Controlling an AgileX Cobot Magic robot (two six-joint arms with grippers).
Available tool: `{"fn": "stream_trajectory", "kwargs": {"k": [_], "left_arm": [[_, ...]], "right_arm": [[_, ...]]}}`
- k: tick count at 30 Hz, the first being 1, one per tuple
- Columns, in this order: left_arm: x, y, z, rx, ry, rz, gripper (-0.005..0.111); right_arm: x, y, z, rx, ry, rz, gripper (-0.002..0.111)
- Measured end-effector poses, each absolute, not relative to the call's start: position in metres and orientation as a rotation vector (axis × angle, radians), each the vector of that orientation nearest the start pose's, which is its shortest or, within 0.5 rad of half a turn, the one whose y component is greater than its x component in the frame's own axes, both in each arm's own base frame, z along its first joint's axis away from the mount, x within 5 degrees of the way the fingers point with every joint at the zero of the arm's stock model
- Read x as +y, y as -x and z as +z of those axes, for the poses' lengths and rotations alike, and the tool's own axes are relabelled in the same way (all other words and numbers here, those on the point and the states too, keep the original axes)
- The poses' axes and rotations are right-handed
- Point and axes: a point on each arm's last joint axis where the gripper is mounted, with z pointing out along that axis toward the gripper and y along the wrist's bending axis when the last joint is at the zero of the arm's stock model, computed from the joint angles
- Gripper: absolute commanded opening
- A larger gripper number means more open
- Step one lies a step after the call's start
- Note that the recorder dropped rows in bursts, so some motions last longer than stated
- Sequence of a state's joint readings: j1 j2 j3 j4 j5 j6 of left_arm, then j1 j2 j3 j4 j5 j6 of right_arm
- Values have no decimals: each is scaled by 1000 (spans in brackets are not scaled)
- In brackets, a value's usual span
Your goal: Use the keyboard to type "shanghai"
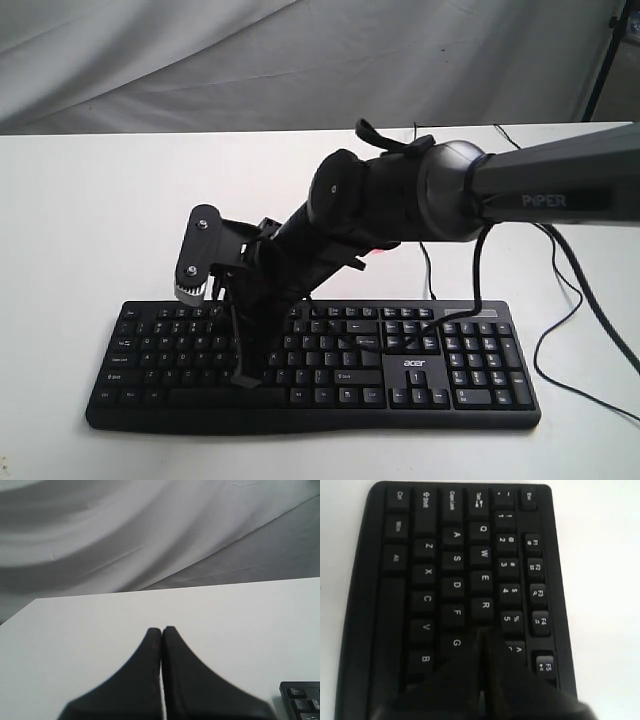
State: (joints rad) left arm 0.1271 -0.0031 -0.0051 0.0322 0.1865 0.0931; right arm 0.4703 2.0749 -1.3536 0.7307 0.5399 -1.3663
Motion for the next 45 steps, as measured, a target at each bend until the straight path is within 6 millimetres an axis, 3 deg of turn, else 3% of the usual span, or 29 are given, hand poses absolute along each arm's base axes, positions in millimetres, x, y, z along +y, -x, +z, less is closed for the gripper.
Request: {"fn": "stream_trajectory", "kwargs": {"k": [6,28,34,45], "left_arm": [[8,-55,198,1665,7,196,1],[8,-55,198,1665,7,196,1],[8,-55,198,1665,7,196,1],[8,-55,198,1665,7,196,1]], "right_arm": [[211,-367,143,2082,1563,386,0],[213,-364,143,2060,1583,434,0],[214,-365,132,2049,1607,457,0],[214,-363,131,2045,1624,472,0]]}}
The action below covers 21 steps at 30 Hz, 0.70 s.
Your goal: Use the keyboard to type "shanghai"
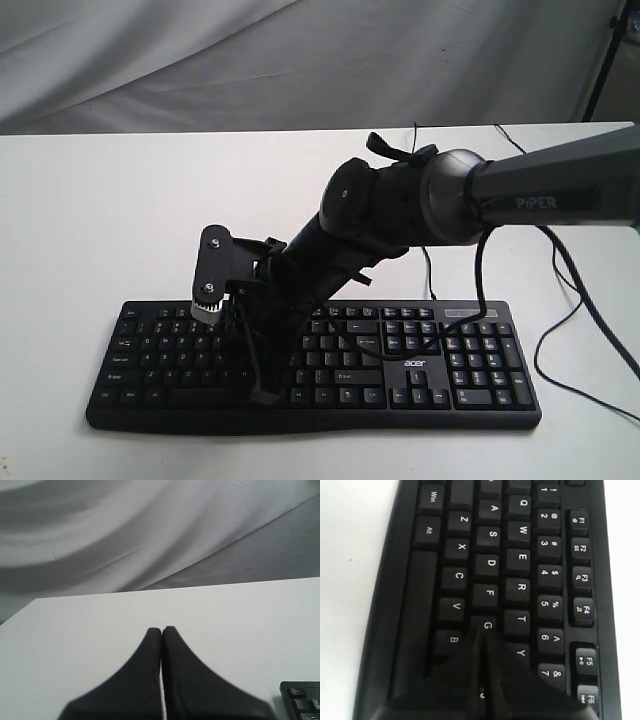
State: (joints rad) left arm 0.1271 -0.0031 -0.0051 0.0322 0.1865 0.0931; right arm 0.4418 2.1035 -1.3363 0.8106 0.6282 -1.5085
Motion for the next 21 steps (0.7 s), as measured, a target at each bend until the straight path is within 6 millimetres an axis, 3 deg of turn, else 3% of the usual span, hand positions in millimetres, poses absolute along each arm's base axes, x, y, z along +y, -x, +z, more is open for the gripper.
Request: {"fn": "stream_trajectory", "kwargs": {"k": [16,21], "left_arm": [[8,-55,198,1665,7,196,1],[8,-55,198,1665,7,196,1]], "right_arm": [[214,-363,131,2037,1632,469,0],[215,-363,123,2046,1644,477,0]]}}
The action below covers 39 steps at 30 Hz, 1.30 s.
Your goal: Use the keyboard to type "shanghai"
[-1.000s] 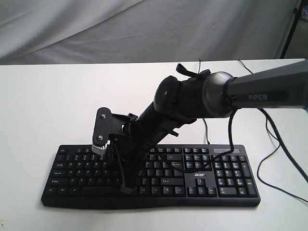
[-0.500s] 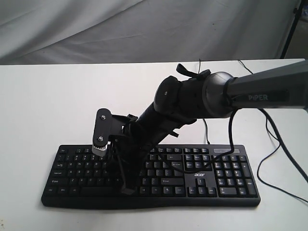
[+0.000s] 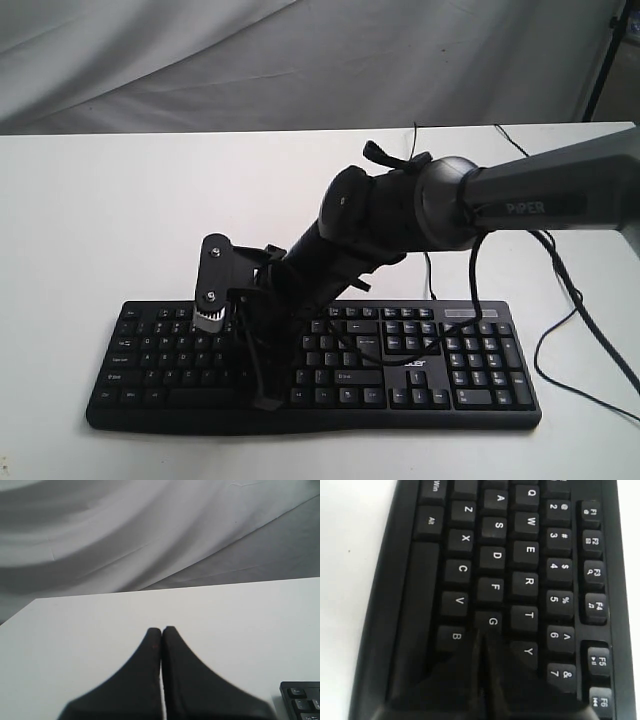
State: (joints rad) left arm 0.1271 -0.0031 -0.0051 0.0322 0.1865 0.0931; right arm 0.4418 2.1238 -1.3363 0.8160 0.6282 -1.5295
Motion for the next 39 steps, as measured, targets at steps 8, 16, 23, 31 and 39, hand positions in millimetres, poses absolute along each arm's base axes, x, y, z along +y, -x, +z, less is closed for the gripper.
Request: {"fn": "stream_trajectory", "kwargs": {"k": [8,16,23,31,39], "left_arm": [[8,-55,198,1665,7,196,1],[8,-55,198,1665,7,196,1],[8,-55,198,1665,7,196,1],[8,-55,198,1665,7,196,1],[8,-55,198,1665,7,196,1]], "right_arm": [[215,-363,122,2044,1640,484,0],[215,-363,119,2050,1647,485,0],[215,-364,123,2050,1630,469,0],[217,-365,138,2015,1601,422,0],[231,-362,140,2005,1537,426,0]]}}
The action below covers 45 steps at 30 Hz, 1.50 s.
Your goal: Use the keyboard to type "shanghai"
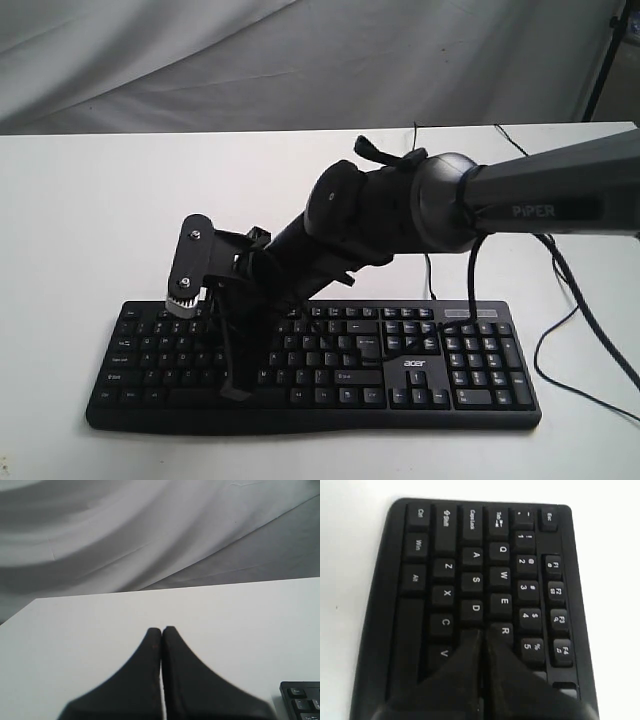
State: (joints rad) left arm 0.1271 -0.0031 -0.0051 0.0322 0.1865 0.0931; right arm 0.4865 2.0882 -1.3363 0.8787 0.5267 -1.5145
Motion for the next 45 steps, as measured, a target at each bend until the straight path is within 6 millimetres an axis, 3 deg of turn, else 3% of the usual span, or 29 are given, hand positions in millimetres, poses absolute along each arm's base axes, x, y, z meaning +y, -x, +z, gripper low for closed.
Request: {"fn": "stream_trajectory", "kwargs": {"k": [7,21,35,45], "left_arm": [[8,-55,198,1665,7,196,1],[8,-55,198,1665,7,196,1],[8,-55,198,1665,7,196,1],[8,-55,198,1665,7,196,1]], "right_arm": [[267,-364,131,2015,1502,483,0],[298,-375,130,1977,1467,476,0],[301,-378,127,1987,1473,460,0],[301,-378,114,2010,1489,459,0]]}}
